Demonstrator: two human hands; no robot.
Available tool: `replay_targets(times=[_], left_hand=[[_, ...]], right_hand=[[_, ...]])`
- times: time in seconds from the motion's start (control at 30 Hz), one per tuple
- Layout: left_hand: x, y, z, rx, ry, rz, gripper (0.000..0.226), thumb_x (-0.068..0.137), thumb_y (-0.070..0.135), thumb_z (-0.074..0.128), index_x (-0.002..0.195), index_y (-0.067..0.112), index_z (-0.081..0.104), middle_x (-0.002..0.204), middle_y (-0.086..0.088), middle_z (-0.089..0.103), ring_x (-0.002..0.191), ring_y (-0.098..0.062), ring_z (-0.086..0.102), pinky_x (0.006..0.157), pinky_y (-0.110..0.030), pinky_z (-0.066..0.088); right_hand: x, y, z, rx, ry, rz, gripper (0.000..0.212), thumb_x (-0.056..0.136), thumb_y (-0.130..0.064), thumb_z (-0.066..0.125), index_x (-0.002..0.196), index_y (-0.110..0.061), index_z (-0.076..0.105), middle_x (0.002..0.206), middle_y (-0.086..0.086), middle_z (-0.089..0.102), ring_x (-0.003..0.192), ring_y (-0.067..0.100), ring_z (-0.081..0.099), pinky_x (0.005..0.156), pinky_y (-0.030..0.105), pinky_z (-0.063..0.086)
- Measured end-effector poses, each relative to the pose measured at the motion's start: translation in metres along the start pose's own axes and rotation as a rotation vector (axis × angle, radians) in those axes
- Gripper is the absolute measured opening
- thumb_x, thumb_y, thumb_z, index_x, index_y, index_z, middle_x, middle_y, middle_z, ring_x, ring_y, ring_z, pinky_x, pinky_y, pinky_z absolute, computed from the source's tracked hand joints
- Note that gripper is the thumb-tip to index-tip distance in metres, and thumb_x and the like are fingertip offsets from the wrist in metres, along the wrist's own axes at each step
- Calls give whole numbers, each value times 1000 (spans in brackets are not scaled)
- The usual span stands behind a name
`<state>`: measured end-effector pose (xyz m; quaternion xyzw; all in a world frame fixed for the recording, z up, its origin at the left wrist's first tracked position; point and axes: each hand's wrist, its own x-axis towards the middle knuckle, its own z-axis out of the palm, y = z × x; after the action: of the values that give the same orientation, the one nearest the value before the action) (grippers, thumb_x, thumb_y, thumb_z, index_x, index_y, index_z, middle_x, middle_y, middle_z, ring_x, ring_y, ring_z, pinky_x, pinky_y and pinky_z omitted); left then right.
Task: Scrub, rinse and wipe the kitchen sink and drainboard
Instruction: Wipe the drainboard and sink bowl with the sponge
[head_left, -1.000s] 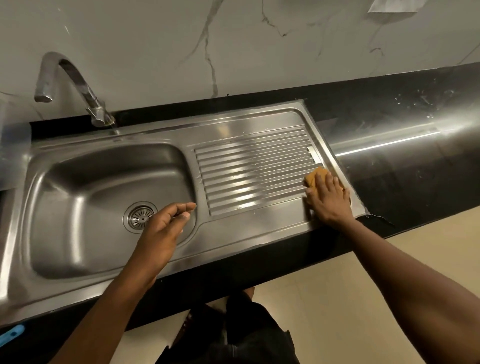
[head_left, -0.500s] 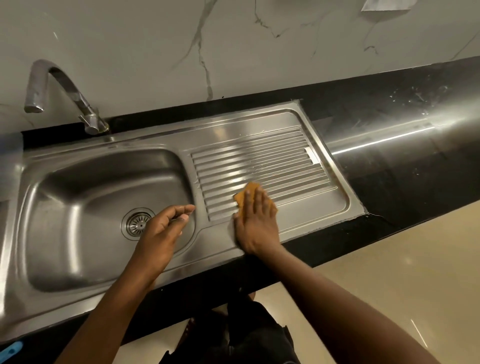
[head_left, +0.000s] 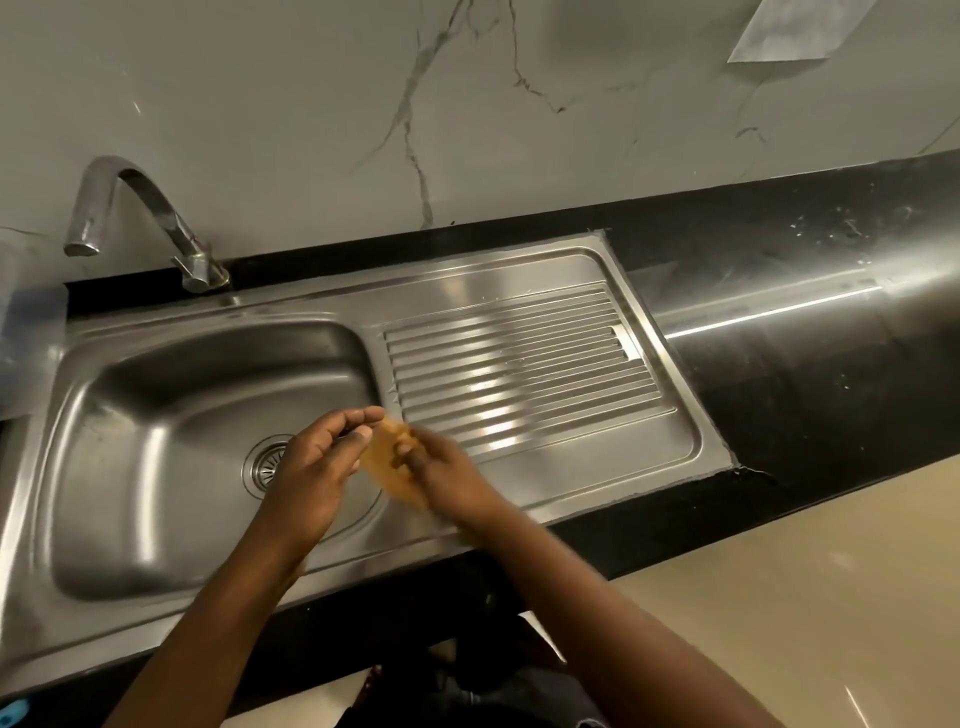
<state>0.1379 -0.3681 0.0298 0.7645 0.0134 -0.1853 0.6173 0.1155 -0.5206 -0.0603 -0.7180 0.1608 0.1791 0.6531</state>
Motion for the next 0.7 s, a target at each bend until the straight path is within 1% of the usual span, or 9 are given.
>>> replay_targets(times=[0.07,0.13,0.17,0.27,0.37,0.43,0.5,0.57,0.7], left_hand=[[6,4,7,11,7,-7,28,108,15,50,120,28,72,123,12,73,118,-5,66,99,-33,51],[11,6,15,1,15,-16,28,107,16,52,117,32,72,122,16,73,117,-1,65,101,-32,51],[14,6,20,-7,23,-25,28,107,15,52,116,33,72,121,16,73,117,-1,65,102,-33,51],[24,3,34,-14,46,-49,28,107,13,54,116,30,73,122,13,74,121,-4,65,111,-39,49],[31,-4,45,-16,49,-88,27,106,14,55,120,28,73,123,13,74,123,-3,64,116,-42,46],[31,-8,49,-9,42,-107,27,106,16,55,120,29,74,123,15,74,122,-2,64,116,-42,46],[33,-11,51,0,35,-122,27,106,17,55,121,30,74,123,17,73,121,1,64,116,-41,46],[36,-13,51,4,32,-136,26,106,17,55,121,30,73,122,19,73,120,3,63,115,-41,46],[43,-15,44,25,16,-162,26,107,18,55,121,31,73,122,18,73,121,1,63,114,-40,46]], right_hand=[[10,-10,-59,326,-1,64,33,102,-21,54,131,-9,64,115,18,71,99,30,66,80,40,55],[17,-20,-124,400,117,44,40,97,-23,59,134,-10,63,129,28,66,110,45,65,74,43,56],[21,-22,-153,375,213,7,40,98,-23,59,136,-12,62,131,27,66,115,47,64,77,44,57],[28,-16,-229,28,479,-122,37,110,-26,48,147,-22,55,137,5,65,129,28,61,103,43,55],[42,8,-274,-432,586,-187,43,110,-38,43,153,-36,45,146,2,59,132,22,57,110,48,49],[53,31,-279,-762,546,-143,54,110,-44,38,162,-32,30,163,6,39,149,29,38,122,51,33],[61,49,-268,-1003,508,-75,61,110,-50,27,166,-31,13,174,4,10,160,29,7,129,52,10],[65,57,-248,-995,567,-17,63,110,-52,19,167,-29,3,174,4,-5,160,26,-8,129,50,-1],[73,49,-192,-930,614,36,66,110,-52,10,167,-21,-3,174,8,-9,160,27,-10,129,50,-3]])
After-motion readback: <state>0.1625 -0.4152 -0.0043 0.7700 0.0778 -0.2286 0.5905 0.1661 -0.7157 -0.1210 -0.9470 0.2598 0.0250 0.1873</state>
